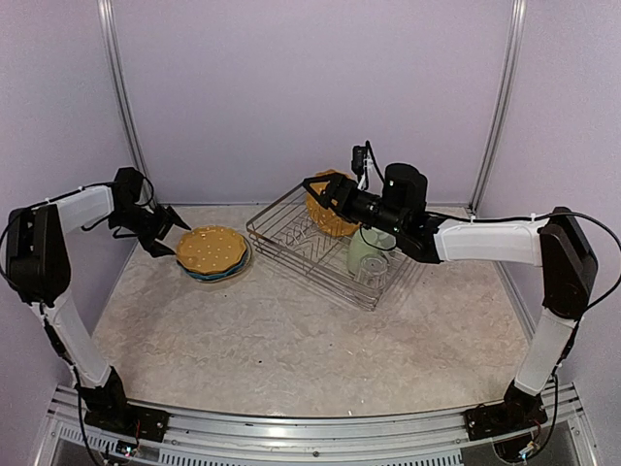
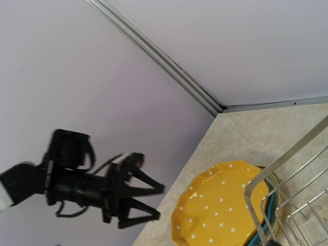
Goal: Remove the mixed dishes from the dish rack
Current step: Place the plate on the plate, then grab the plate from the dish rack.
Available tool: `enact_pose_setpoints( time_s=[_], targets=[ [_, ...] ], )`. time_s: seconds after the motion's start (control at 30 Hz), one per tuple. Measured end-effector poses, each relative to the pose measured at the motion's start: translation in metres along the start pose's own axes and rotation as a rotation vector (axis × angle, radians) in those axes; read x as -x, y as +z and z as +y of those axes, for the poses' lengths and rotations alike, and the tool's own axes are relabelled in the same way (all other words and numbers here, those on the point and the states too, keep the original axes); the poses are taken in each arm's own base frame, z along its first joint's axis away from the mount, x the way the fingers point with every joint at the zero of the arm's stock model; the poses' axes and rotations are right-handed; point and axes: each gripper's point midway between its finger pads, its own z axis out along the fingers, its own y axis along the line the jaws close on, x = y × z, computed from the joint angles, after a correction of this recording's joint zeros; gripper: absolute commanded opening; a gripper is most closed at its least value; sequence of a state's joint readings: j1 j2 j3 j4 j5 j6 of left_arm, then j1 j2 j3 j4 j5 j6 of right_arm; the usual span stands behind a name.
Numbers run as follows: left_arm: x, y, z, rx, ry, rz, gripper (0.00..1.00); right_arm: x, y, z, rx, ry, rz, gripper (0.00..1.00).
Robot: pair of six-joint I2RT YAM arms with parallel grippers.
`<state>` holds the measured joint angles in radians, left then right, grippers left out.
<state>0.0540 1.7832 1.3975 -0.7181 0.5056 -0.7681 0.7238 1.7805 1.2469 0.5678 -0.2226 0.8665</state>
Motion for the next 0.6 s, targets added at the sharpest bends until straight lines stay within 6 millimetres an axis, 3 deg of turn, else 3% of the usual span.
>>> enact_pose_setpoints(
  time_s=[0.23,0.37,0.6],
  targets=[
    [-0.006,-0.038,-0.029,-0.134,0.102,-0.106,0.82,-0.003,0.0,-0.008,-0.037,-0.027,0.009,0.83],
    [-0.01,-0.059,-0.049,-0.195,0.172,-0.162,0.82,-0.007,-0.001,-0.023,-0.106,-0.07,0.033,0.86],
    [-0.03,-0.073,-0.077,-0.242,0.293,-0.193,0.82,0.016,-0.006,-0.053,-0.282,-0.184,0.031,0.93]
  ],
)
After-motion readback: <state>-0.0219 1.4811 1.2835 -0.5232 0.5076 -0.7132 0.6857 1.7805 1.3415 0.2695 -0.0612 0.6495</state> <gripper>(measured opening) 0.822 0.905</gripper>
